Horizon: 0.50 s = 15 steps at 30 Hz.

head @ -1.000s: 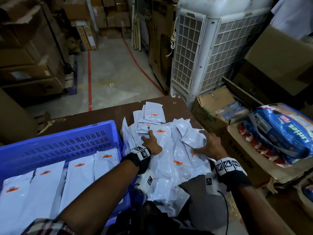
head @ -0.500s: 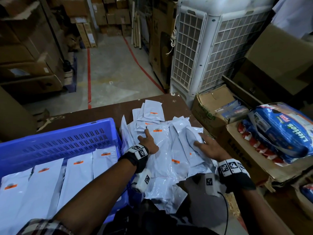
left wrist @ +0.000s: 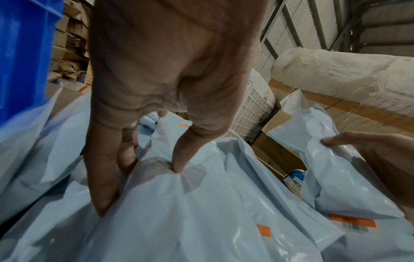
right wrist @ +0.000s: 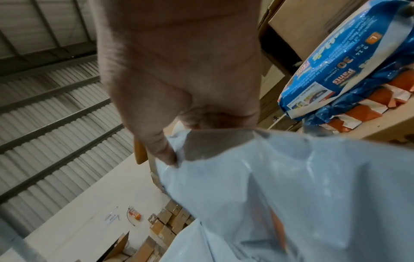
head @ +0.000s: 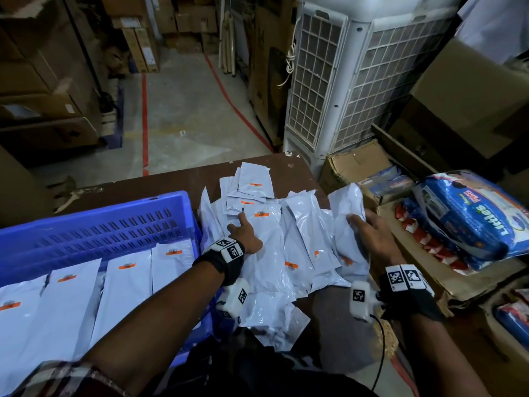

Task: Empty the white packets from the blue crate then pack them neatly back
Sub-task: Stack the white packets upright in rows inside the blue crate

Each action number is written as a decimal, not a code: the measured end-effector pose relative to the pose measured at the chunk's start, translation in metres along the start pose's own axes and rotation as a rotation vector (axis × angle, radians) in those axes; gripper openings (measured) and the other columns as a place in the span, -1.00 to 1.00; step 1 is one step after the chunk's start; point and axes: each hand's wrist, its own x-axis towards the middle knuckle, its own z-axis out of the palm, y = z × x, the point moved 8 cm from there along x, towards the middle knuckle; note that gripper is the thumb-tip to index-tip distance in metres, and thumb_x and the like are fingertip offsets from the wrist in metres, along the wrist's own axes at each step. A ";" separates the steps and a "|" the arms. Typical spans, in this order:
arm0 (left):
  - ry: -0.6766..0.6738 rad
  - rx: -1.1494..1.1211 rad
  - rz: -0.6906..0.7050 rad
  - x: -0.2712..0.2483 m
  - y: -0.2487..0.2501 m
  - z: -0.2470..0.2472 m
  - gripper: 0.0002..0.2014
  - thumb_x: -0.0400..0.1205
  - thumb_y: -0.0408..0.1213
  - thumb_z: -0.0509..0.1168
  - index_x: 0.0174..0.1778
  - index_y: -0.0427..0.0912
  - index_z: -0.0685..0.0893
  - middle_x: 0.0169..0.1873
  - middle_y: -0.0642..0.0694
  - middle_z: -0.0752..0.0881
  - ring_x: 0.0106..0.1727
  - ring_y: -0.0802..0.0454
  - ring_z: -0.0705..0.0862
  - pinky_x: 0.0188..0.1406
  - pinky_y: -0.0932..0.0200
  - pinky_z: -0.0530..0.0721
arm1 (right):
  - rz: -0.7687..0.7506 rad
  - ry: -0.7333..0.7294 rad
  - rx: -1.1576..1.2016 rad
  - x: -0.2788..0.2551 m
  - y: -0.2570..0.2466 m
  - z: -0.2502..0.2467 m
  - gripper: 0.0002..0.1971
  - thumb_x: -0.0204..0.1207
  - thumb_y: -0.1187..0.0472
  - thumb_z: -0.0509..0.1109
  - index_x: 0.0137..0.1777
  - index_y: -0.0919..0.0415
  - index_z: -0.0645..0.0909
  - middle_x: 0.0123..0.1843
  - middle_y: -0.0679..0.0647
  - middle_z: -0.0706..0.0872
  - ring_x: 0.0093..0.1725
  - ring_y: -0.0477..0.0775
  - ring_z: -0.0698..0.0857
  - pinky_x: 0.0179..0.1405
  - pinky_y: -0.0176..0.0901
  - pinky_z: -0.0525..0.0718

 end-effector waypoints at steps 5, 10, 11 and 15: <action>0.013 -0.009 0.003 0.001 -0.001 0.000 -0.09 0.62 -0.23 0.37 0.69 -0.05 -0.18 0.55 -0.37 0.17 0.49 -0.36 0.45 0.35 -0.05 0.52 | 0.201 0.205 0.212 -0.008 0.020 -0.019 -0.54 0.39 -0.15 0.48 0.14 0.18 0.71 0.00 0.22 0.82 0.00 0.28 0.80 0.09 0.25 0.76; 0.018 -0.007 -0.003 0.003 -0.002 0.000 -0.09 0.63 -0.24 0.36 0.69 -0.05 -0.19 0.56 -0.37 0.16 0.49 -0.38 0.43 0.34 -0.07 0.54 | 0.133 0.260 0.256 -0.023 0.007 -0.026 -0.65 0.55 -0.06 0.38 0.19 0.17 0.66 0.03 0.13 0.78 -0.05 0.13 0.76 -0.08 0.03 0.71; 0.019 -0.002 -0.004 0.003 -0.002 0.000 -0.09 0.63 -0.24 0.37 0.69 -0.05 -0.18 0.56 -0.37 0.16 0.49 -0.38 0.43 0.34 -0.06 0.54 | 0.094 0.279 0.255 -0.026 0.004 -0.029 -0.68 0.56 -0.04 0.36 0.16 0.17 0.68 -0.01 0.12 0.79 -0.06 0.13 0.77 -0.08 0.01 0.71; 0.015 0.032 0.005 0.005 0.000 0.003 -0.09 0.61 -0.18 0.38 0.69 -0.03 -0.16 0.58 -0.36 0.11 0.50 -0.41 0.42 0.42 -0.13 0.52 | -0.061 0.314 0.198 -0.037 -0.010 -0.037 -0.71 0.60 0.03 0.30 0.16 0.20 0.67 -0.04 0.10 0.79 -0.10 0.02 0.78 -0.20 -0.14 0.67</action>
